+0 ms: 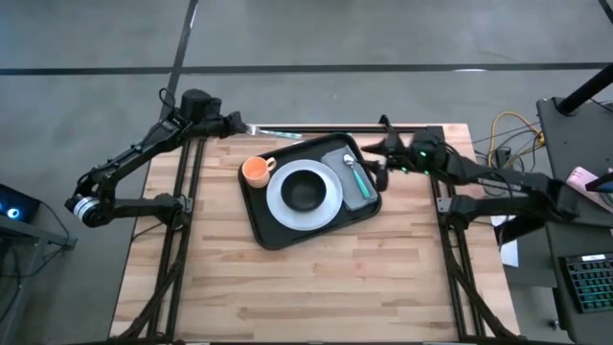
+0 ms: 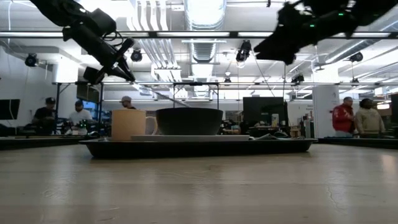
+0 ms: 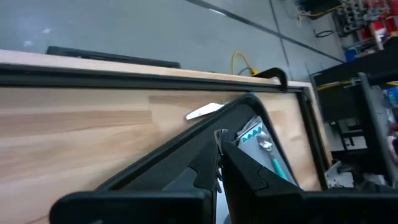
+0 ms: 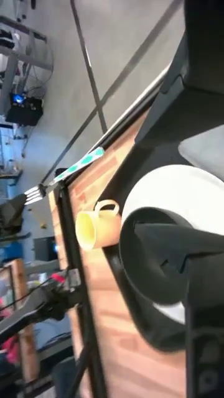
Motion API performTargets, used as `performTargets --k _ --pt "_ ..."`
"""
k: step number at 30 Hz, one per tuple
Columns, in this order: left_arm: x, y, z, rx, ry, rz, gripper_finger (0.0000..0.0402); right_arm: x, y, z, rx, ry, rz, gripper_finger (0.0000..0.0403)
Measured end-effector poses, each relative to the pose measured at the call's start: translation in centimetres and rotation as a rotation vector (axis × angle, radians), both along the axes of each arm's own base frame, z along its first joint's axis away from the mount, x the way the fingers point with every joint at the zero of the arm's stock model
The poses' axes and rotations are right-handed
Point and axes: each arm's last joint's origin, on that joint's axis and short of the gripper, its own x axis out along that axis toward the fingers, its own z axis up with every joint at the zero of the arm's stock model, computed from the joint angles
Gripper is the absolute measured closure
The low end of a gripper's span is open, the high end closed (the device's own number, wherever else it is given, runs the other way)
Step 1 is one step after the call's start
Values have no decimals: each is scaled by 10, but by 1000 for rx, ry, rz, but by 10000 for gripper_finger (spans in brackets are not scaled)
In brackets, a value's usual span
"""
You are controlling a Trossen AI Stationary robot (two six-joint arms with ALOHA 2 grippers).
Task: Set up tray
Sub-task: Put the light blue fork on the gray napkin to the left of the light blue spoon on the black tray
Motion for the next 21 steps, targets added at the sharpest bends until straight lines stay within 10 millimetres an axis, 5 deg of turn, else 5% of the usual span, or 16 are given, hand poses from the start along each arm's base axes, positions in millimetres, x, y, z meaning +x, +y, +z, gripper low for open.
performTargets --k 21 --pt "10 -4 10 73 -97 -131 401 168 -77 24 -182 255 117 172"
